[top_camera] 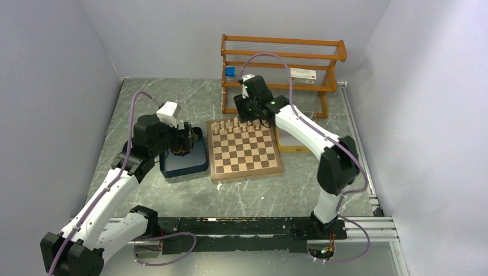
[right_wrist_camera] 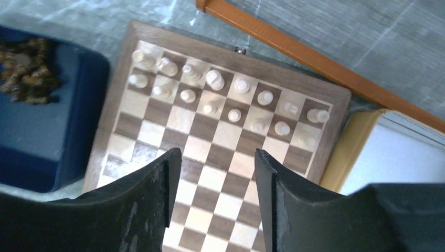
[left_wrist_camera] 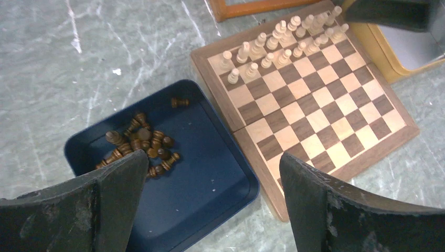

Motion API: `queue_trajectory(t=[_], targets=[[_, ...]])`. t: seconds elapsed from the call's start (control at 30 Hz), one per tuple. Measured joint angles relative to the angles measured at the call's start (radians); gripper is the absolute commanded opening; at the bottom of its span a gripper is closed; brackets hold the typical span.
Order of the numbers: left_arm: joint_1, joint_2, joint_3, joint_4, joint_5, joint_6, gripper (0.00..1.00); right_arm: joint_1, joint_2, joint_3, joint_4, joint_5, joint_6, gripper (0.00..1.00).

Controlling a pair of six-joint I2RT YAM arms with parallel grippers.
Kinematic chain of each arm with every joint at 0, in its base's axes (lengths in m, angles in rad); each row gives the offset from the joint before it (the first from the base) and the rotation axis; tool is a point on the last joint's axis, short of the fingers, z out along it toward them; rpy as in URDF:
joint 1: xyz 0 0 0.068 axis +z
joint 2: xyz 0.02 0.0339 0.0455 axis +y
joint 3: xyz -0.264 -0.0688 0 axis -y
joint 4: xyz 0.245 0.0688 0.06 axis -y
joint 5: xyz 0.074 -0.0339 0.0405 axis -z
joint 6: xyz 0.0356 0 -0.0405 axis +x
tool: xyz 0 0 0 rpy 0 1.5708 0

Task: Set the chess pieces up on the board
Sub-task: Reset both arms

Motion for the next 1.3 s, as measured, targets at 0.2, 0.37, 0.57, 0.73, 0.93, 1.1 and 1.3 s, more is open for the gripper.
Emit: queue_trajectory(t=[0.2, 0.37, 0.57, 0.73, 0.93, 1.1, 1.3], targets=[[0.0, 0.076, 0.085, -0.062, 0.095, -0.017, 1.0, 0.0, -0.286, -0.22, 0.089, -0.082, 0.043, 1.0], [-0.001, 0.084, 0.148, -0.071, 0.241, -0.023, 1.0, 0.0, -0.492, -0.415, 0.163, -0.137, 0.111, 1.0], [-0.002, 0.018, 0.108, -0.021, 0.385, -0.069, 1.0, 0.0, -0.747, -0.645, 0.254, -0.106, 0.235, 1.0], [-0.002, -0.043, 0.038, 0.029, 0.436, -0.118, 1.0, 0.0, -0.9, -0.747, 0.276, -0.039, 0.312, 1.0], [-0.002, -0.06, 0.028, 0.045, 0.463, -0.137, 1.0, 0.0, -0.999, -0.786, 0.273, 0.028, 0.364, 1.0], [-0.002, -0.068, 0.022, 0.056, 0.467, -0.152, 1.0, 0.0, -1.055, -0.804, 0.274, 0.056, 0.384, 1.0], [-0.002, -0.079, 0.012, 0.062, 0.468, -0.163, 1.0, 0.0, -1.05, -0.804, 0.274, 0.079, 0.395, 1.0]])
